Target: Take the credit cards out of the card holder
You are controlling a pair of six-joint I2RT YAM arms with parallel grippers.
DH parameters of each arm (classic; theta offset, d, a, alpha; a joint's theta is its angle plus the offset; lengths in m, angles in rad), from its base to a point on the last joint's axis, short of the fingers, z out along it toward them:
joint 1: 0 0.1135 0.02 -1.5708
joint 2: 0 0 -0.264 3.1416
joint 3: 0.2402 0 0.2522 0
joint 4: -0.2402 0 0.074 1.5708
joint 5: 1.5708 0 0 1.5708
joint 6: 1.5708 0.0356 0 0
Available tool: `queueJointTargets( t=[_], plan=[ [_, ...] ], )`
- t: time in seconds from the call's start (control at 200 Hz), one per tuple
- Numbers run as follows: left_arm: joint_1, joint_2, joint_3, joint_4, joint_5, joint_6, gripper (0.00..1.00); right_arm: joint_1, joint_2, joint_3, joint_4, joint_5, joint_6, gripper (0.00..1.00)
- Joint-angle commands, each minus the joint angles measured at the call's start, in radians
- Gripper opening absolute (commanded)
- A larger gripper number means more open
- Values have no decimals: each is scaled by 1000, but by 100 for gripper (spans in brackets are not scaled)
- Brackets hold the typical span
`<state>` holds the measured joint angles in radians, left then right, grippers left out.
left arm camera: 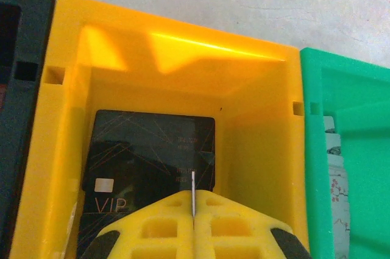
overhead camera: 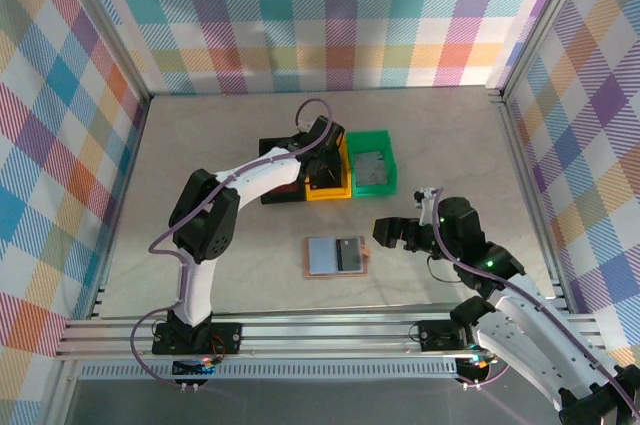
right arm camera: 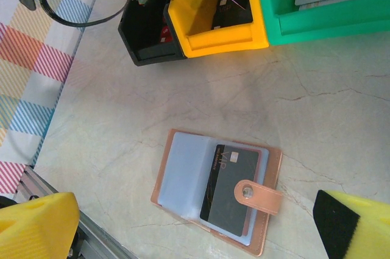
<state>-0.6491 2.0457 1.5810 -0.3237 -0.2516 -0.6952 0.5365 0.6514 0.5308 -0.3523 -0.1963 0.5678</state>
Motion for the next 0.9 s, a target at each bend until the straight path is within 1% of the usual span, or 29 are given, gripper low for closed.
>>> queueJointTargets(
  t=[0.0,0.13,0.305,0.545,0.895],
  plan=[
    [8,18,16,68,4,-40,0,-4,-11,-16,28,-20,10,99],
    [9,37,14,88,-2,-52,0,-4,-7,-20,35,-25,10,99],
    [15,40,-27,152,23,-80,0,-4,-10,-26,36,-31,10,99],
    [21,70,-12,137,40,-77,0,-4,-9,-29,40,-39,8,99],
    [31,77,-12,121,63,-58,1,-4,-6,-32,46,-46,10,99]
  ],
)
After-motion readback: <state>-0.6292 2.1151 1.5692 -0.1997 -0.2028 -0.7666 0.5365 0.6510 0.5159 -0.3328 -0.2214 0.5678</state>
